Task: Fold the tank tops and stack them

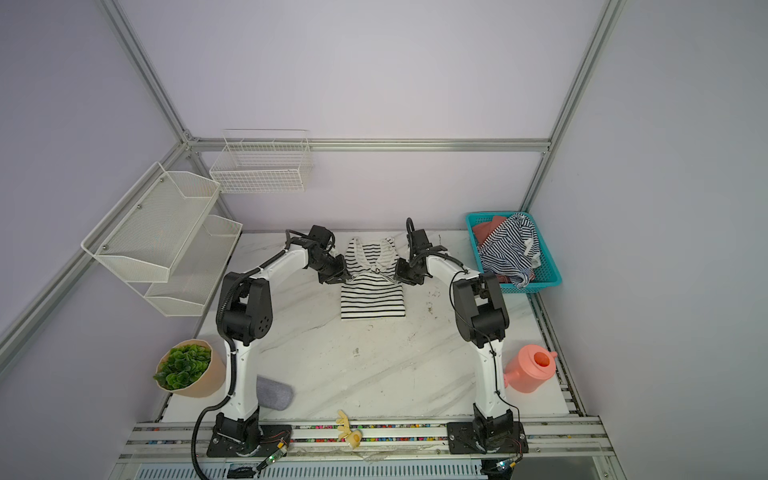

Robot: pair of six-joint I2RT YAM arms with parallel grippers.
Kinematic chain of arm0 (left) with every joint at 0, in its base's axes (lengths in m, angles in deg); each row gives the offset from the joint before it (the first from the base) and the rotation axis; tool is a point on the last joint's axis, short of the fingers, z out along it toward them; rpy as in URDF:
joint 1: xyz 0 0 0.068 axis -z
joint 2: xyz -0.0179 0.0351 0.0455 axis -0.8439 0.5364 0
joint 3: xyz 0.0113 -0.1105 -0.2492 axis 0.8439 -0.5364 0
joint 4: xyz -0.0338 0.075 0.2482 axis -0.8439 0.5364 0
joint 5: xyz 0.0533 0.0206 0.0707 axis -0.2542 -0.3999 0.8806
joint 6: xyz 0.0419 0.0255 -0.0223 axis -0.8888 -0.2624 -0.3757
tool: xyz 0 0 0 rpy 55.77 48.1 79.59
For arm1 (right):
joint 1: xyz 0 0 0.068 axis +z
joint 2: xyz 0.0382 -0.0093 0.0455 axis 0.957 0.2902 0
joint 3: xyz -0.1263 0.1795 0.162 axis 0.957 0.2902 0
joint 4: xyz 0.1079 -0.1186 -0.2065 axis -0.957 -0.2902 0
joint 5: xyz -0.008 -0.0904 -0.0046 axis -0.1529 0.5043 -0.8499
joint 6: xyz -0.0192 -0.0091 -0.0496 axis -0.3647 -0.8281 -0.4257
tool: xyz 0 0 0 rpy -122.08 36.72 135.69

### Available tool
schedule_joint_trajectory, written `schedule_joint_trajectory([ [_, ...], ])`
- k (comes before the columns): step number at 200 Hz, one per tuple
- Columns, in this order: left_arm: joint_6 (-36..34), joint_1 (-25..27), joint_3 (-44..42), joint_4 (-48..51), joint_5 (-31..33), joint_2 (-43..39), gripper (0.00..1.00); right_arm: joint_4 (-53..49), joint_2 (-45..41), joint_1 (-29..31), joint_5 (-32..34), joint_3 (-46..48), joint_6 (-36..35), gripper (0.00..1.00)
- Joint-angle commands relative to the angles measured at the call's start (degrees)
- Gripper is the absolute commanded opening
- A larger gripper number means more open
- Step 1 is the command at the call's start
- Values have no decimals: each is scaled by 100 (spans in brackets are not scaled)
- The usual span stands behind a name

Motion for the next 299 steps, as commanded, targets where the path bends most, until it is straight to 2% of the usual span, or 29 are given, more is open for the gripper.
schedule_joint_trajectory([
  [1, 164, -120, 728, -136, -56, -39, 29, 363, -40, -85, -195, -78, 142, 39],
  [36, 299, -282, 1019, -170, 70, -34, 39, 591, -201, -187, -266, 81, 296, 44],
  [58, 211, -315, 803, -163, 248, -349, 46, 666, -495, -200, -202, 343, 282, 51],
  [80, 54, -299, 60, -164, 422, -893, 51, 734, -883, -198, -145, 745, 234, 54],
  [128, -350, 99, -2080, -162, 691, -2121, 51, 766, -1699, -48, -12, 1949, 68, 58],
  [179, -200, 589, -3358, -466, 545, -2574, 53, 587, -2165, 185, 149, 2873, -97, 64],
  [257, 276, 652, -3772, -1100, 460, -2329, 53, 804, -2023, 310, 75, 3360, -3, 67],
  [299, 352, 642, -3664, -1224, 363, -2096, 52, 871, -1959, 366, 50, 3525, 50, 60],
])
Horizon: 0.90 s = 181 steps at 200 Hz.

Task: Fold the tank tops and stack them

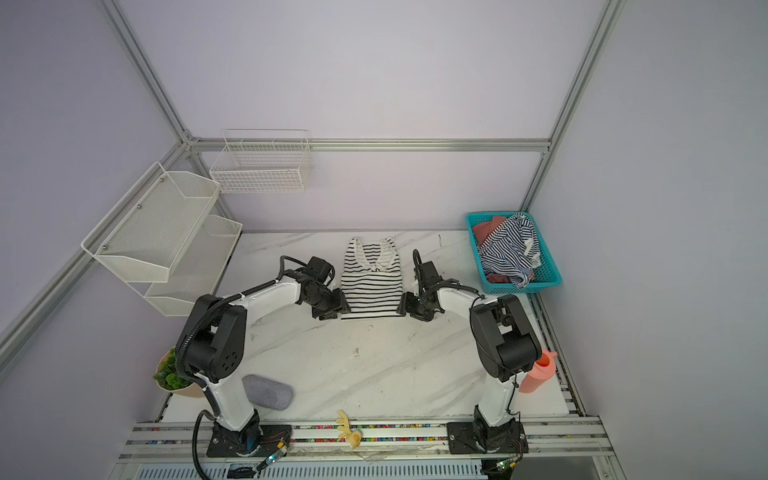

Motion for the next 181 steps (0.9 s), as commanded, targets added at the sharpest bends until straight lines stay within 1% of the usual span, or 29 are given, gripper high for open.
schedule_joint_trajectory([
  [1, 112, -20, -47, -203, -145, 167, 52, 50, 84, 60, -2, 128, 35, 60],
  [47, 183, -38, -123, -238, -127, 346, 50, 226, 190, 67, -61, 256, 131, 50],
  [70, 209, -52, -160, -283, -162, 369, 48, 324, 269, 94, -149, 296, 190, 48],
  [91, 235, -62, -203, -332, -212, 363, 42, 352, 326, 124, -186, 267, 194, 47],
  [110, 253, -63, -222, -342, -234, 367, 37, 360, 361, 131, -202, 256, 194, 42],
  [130, 301, -61, -269, -370, -227, 337, 34, 351, 361, 130, -196, 257, 194, 34],
  [161, 376, -64, -370, -441, -185, 167, 25, 352, 254, 130, -169, 256, 194, 10],
  [175, 376, -59, -397, -441, -196, 104, 19, 369, 175, 127, -152, 264, 207, 1],
  [181, 380, -58, -410, -441, -211, 79, 17, 369, 135, 140, -156, 272, 212, 0],
])
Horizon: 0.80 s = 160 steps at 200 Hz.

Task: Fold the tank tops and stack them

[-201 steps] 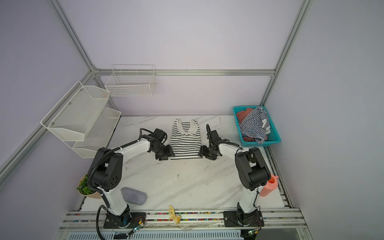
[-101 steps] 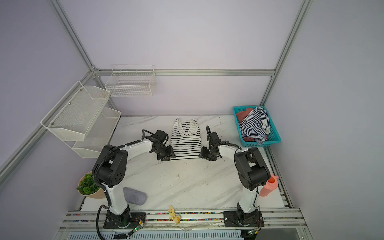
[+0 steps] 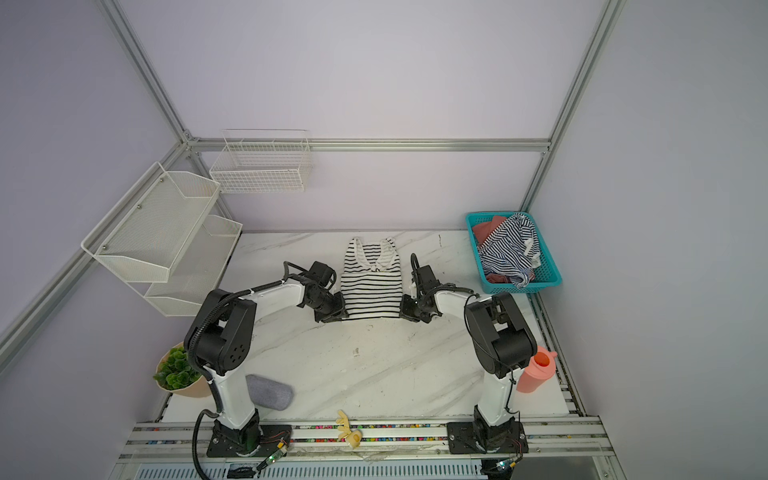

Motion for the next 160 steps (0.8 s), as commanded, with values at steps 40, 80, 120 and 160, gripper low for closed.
schedule_joint_trajectory([
  [40, 79, -13, -478, -65, -110, -612, 0, -158, -474, 97, 126, 373, 61, 0],
  [80, 234, 93, -1035, -65, -151, -1255, 0, 106, -1127, 328, 34, 1042, 302, 0],
  [120, 638, 521, -1817, -65, 25, -2120, 0, 356, -2326, 749, 192, 1928, 961, 0],
  [160, 1196, 899, -2345, -57, 162, -3113, 0, 224, -3870, 1076, 439, 2489, 1731, 0],
])
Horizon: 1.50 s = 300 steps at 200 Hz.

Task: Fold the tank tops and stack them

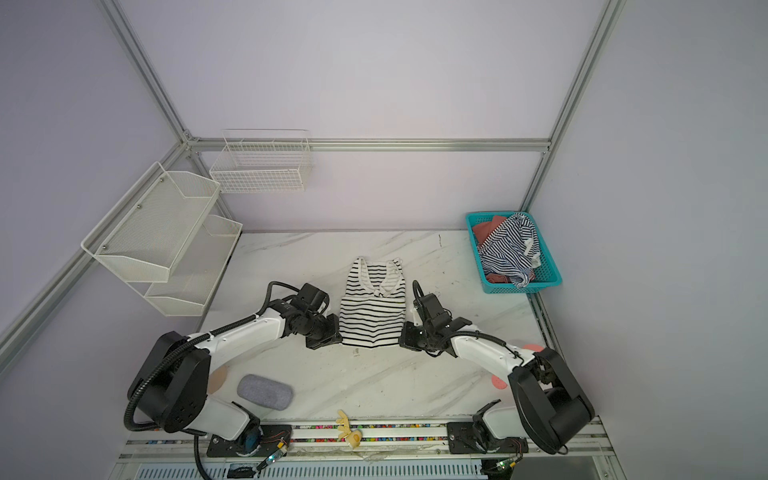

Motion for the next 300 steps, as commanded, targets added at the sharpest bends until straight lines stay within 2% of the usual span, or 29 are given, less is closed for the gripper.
schedule_joint_trajectory([
  [1, 491, 129, -343, -44, 123, -651, 0, 11, -747, 131, 234, 175, 640, 0],
  [32, 857, 201, -240, 61, 276, -1221, 0, -573, -1275, 143, 413, -38, 582, 0],
  [60, 664, 201, 415, 427, 540, -1255, 0, -855, -1155, 141, 446, -453, 505, 0],
  [125, 49, 37, 2149, 686, 651, -2, 0, -901, -196, 78, 740, -1498, 334, 0],
  [165, -112, -186, 2977, 682, 666, 485, 0, -849, 234, -242, 781, -1867, 221, 0],
  [212, -216, -474, 3632, 682, 318, 1043, 0, -592, 742, -818, 385, -2352, -48, 0],
  [300, -367, -794, 4640, 654, 126, 2080, 0, -505, 1879, -1450, -177, -3314, -509, 0],
])
